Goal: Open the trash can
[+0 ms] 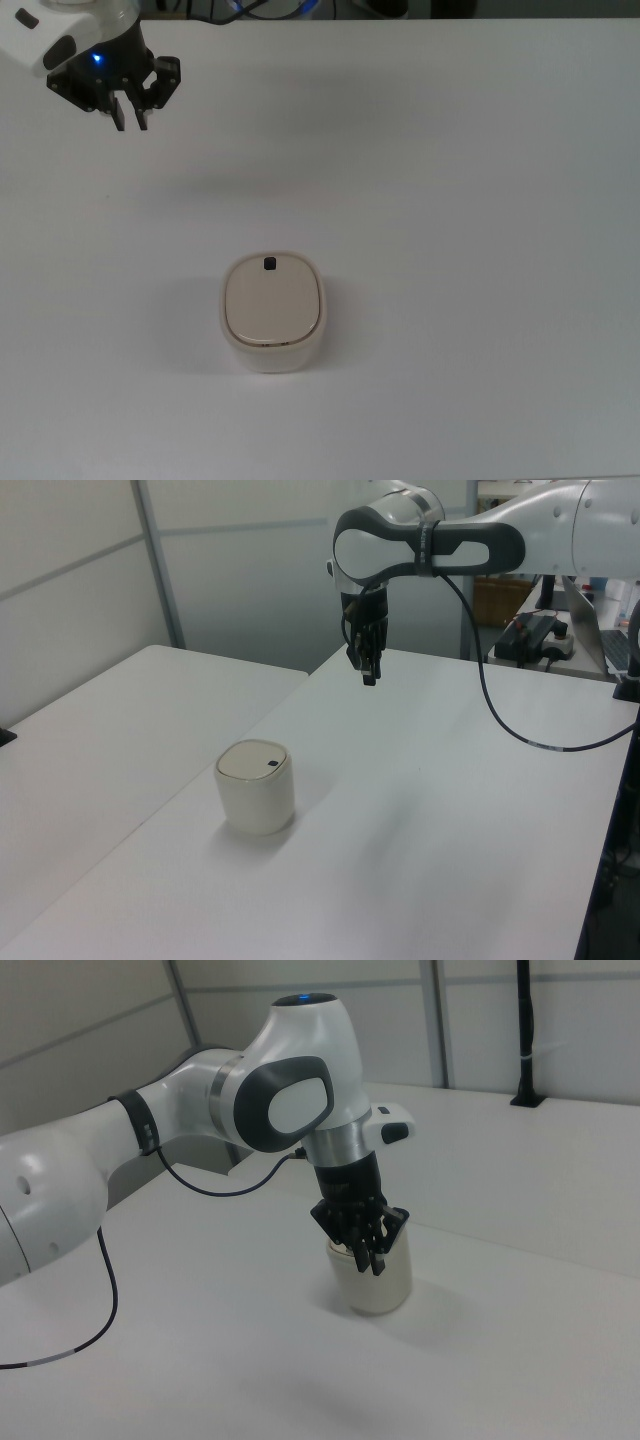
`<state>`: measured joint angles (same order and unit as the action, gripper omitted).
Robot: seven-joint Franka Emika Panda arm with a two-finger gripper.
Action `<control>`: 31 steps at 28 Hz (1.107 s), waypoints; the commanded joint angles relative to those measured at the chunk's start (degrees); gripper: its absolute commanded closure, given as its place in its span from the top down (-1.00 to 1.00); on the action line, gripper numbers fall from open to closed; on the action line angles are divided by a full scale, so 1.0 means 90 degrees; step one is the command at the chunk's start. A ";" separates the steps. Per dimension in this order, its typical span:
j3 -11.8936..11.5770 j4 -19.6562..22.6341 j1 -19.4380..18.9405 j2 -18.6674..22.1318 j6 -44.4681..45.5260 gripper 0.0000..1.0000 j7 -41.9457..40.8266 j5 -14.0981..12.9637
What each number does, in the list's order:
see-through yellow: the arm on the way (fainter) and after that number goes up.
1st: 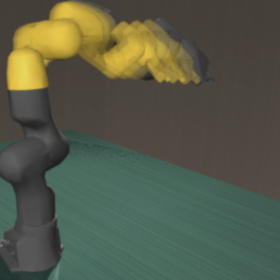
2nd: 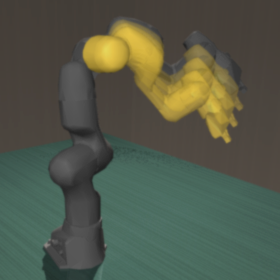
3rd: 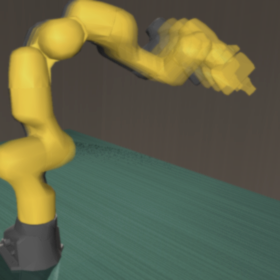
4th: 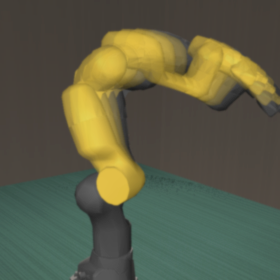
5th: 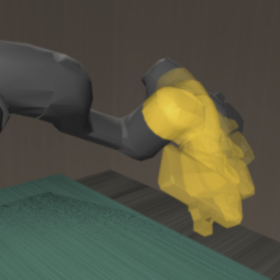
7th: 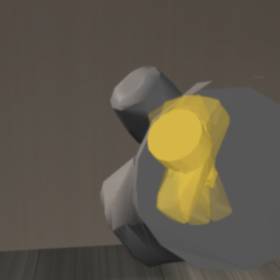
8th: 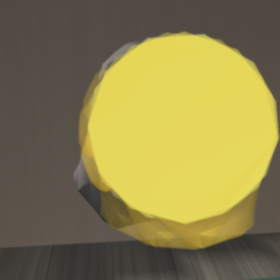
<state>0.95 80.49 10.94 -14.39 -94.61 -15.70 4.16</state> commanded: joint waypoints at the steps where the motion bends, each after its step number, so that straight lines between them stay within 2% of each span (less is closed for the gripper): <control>1: -0.0066 0.0032 -0.0034 0.0047 0.0121 -1.00 -0.0229 0.0026; 9: -0.0047 0.0012 -0.0034 -0.0128 -0.0015 -1.00 -0.0248 -0.0090; 12: -0.0047 0.0003 -0.0034 -0.0188 -0.0385 -1.00 -0.0238 -0.0412; 13: -0.0047 0.0003 -0.0034 -0.0197 -0.0561 -1.00 -0.0238 -0.0558; 14: -0.0047 0.0022 -0.0034 -0.0197 -0.0881 -1.00 -0.0238 -0.0830; 16: -0.0057 0.0032 -0.0034 -0.0217 -0.1147 -1.00 -0.0248 -0.1096; 24: 0.0031 0.0042 -0.0132 -0.0676 -0.2143 -1.00 -0.0170 -0.1770; 25: 0.0080 0.0032 -0.0200 -0.0792 -0.2541 -1.00 -0.0151 -0.1964; 27: 0.0129 0.0022 -0.0336 -0.0910 -0.2856 -1.00 -0.0150 -0.2092; 31: 0.0139 0.0012 -0.0512 -0.1007 -0.3052 -1.00 -0.0238 -0.2083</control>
<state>2.26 80.51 8.46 -22.49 -119.38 -16.48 -13.24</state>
